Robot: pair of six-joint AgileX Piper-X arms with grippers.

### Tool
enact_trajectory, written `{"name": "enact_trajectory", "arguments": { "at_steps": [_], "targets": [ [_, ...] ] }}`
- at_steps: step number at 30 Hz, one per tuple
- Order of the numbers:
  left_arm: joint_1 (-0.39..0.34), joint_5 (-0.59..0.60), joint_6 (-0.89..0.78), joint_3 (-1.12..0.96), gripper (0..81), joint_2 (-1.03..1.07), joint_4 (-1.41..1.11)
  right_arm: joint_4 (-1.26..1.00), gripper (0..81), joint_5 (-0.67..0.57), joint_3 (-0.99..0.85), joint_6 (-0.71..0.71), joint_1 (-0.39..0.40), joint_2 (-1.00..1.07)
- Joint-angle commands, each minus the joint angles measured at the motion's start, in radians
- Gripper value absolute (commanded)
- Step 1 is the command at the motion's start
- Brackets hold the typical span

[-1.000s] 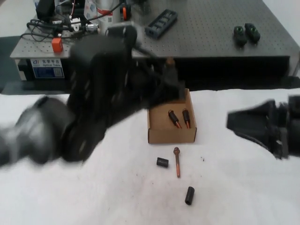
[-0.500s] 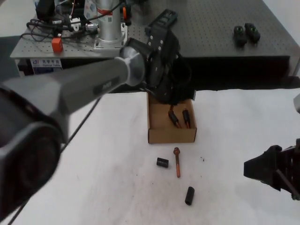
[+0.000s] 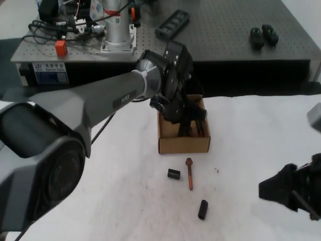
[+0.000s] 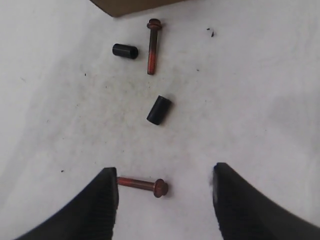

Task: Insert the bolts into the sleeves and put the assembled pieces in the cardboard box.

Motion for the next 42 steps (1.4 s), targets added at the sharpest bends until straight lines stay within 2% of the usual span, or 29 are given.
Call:
{"name": "enact_trajectory", "arguments": {
  "at_steps": [1,7,12,16,22,29,33,35,39,42],
  "targets": [
    [0.002,-0.004,0.032,-0.013,33.1,-0.039,0.034,-0.021,41.7,0.022,0.0,-0.015,0.04,0.061],
    [0.007,-0.146,0.082,-0.01,27.2,-0.196,0.153,-0.15,40.1,0.179,-0.029,-0.012,0.176,0.242],
    [0.024,-0.225,0.149,0.056,21.2,-0.327,0.306,-0.217,37.1,0.191,-0.171,-0.024,0.257,0.486],
    [0.035,-0.235,0.124,0.285,21.3,-0.462,0.237,-0.214,37.1,0.261,-0.33,-0.049,0.29,0.678],
    [0.035,-0.235,0.104,0.638,21.3,-0.683,0.096,-0.184,37.0,0.27,-0.539,-0.068,0.305,0.902],
    [0.035,-0.235,0.117,0.808,21.3,-0.804,0.064,-0.155,36.7,0.299,-0.644,-0.074,0.344,1.038],
    [0.035,-0.235,0.117,0.828,21.3,-0.814,0.067,-0.153,29.5,0.35,-0.66,-0.094,0.355,1.078],
    [0.035,-0.223,0.117,0.827,21.3,-0.814,0.071,-0.153,25.6,0.373,-0.66,-0.097,0.355,1.084],
    [0.035,-0.096,0.117,0.827,21.3,-0.814,0.071,-0.153,17.4,0.413,-0.66,-0.131,0.355,1.092],
    [0.035,0.004,0.117,0.827,21.3,-0.814,0.071,-0.148,15.8,0.413,-0.66,-0.136,0.349,1.099]
  ]
}}
